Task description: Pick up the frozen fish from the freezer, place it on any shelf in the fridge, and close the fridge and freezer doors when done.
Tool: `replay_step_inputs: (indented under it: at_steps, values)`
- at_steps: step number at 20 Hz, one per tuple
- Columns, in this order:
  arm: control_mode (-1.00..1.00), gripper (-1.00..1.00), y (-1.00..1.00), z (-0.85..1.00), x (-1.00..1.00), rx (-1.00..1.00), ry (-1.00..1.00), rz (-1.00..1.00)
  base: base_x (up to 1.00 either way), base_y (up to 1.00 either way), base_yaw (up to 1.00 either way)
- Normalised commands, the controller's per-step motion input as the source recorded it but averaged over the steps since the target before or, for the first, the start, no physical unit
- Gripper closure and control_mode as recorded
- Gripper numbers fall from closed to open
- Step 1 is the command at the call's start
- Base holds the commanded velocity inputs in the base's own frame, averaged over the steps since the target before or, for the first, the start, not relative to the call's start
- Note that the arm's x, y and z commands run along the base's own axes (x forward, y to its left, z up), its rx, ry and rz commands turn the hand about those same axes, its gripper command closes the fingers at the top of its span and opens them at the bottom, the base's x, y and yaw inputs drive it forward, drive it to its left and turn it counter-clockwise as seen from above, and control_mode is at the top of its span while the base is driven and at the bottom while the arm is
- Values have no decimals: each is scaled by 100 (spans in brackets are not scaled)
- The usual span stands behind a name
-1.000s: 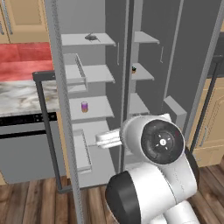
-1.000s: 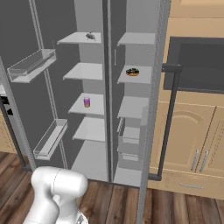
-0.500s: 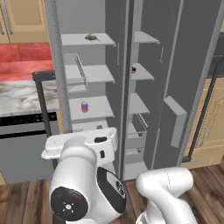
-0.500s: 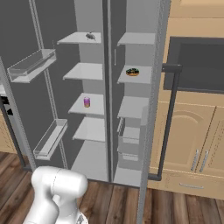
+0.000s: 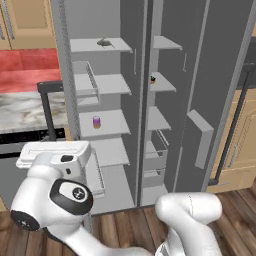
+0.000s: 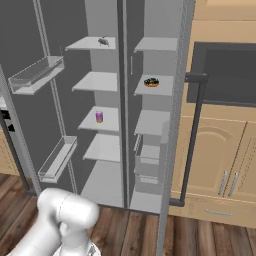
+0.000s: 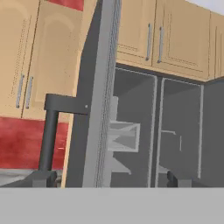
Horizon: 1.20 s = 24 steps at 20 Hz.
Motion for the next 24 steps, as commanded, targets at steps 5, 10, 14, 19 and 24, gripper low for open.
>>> replay_step_inputs:
  at_steps: [5, 10, 14, 19, 24]
  values:
    - [-100, -100, 3, -26, 50, 6, 5, -4, 0, 0, 0]
    - [-100, -100, 15, -24, 33, 11, 1, -12, 0, 0, 0]
    - [-100, -100, 43, -12, 51, 7, 0, -13, 0, 0, 0]
    - [-100, -100, 62, -10, 55, 3, 0, -17, 0, 0, 0]
    - [-100, -100, 46, -10, 48, 1, 0, -13, 0, 0, 0]
